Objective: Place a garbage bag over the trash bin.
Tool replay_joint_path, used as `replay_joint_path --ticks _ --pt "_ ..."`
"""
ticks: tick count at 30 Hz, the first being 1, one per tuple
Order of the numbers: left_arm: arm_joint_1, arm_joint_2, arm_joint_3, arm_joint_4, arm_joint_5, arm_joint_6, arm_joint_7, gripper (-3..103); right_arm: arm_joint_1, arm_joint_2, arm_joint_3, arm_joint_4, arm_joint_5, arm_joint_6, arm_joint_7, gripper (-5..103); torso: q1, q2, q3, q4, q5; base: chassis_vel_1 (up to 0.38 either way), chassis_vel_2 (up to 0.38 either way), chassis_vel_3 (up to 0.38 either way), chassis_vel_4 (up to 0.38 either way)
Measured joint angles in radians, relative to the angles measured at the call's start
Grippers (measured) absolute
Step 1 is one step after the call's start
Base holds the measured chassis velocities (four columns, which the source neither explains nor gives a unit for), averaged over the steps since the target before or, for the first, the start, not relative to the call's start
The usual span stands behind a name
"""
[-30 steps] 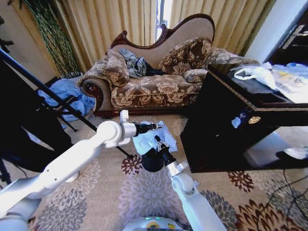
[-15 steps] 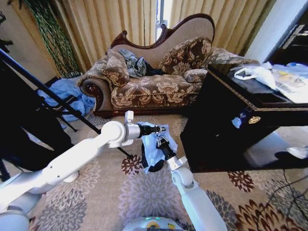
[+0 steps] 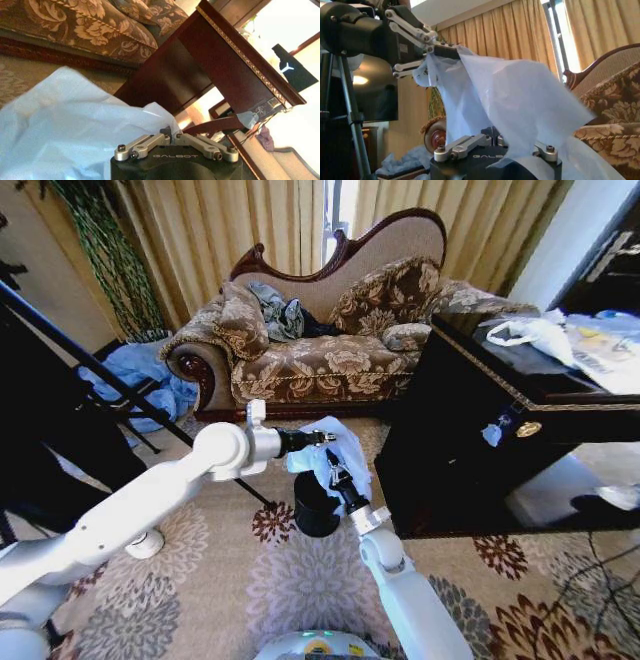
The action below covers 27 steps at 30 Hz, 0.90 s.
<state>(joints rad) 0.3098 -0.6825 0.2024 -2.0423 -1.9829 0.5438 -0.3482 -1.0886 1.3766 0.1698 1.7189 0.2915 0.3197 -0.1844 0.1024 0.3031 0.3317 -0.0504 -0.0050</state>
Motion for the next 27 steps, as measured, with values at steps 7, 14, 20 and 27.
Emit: replay_joint_path --ticks 7,14,20,27 --pt "0.031 0.010 -0.021 -0.013 -0.002 0.002 0.004 0 0.038 0.014 -0.026 -0.036 -0.004 0.000 0.001 0 0.000 0.000 0.000 0.0000 0.0000 0.000 0.000 0.000 0.000" --pt "0.055 0.009 -0.032 -0.021 -0.003 0.003 0.010 0 0.077 0.026 -0.071 -0.087 -0.014 0.010 0.020 0 0.000 0.000 0.000 0.0000 0.0000 0.000 0.000 0.000 0.000" --pt "0.065 0.012 -0.046 -0.024 -0.013 0.003 0.013 0 0.105 0.035 -0.072 -0.118 -0.024 0.020 0.025 0 0.000 0.000 0.000 0.0000 0.0000 0.000 0.000 0.000 0.000" --pt "0.088 0.026 -0.071 -0.028 -0.019 0.003 0.015 0 0.131 0.023 -0.058 -0.109 0.000 0.003 0.033 0 0.000 0.000 0.000 0.0000 0.0000 0.000 0.000 0.000 0.000"
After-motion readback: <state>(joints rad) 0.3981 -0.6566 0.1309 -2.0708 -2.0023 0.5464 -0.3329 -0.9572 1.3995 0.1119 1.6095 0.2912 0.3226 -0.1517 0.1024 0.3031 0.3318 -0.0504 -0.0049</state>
